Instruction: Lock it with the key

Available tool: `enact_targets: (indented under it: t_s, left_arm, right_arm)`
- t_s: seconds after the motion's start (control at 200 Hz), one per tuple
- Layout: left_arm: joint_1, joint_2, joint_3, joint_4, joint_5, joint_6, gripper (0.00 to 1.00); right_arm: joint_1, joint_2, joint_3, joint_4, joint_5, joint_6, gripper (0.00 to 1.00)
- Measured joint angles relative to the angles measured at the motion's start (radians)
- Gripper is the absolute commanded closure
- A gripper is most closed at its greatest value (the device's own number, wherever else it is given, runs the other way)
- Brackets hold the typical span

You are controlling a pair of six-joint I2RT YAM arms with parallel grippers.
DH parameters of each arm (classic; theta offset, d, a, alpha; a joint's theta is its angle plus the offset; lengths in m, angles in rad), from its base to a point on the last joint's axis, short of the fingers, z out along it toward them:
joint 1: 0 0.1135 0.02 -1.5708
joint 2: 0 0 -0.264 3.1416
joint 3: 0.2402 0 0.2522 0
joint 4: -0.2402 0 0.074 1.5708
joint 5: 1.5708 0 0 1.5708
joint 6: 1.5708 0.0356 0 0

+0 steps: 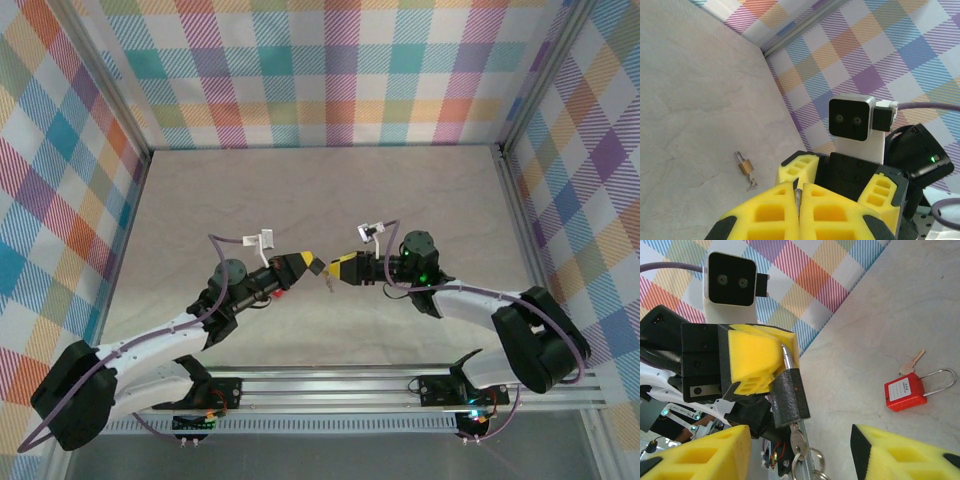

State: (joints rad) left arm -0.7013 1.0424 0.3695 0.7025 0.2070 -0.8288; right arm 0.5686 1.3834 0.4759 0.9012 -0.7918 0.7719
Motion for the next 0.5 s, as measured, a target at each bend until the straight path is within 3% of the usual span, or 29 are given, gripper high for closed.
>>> enact_targets:
  t_s: [0.295,0.5]
  left_arm:
    - [0.0,0.023,-0.015,0.079,-0.032,-0.042,1.0]
    - [0.004,0.029,-0.027,0.132,-0.053,-0.063,1.0]
  right_arm:
    - [0.029,0.049,-0.018,0.161,0.042,0.033,0.52]
    - [0.031,0.193,-0.041,0.359,0.056,0.108,0.57]
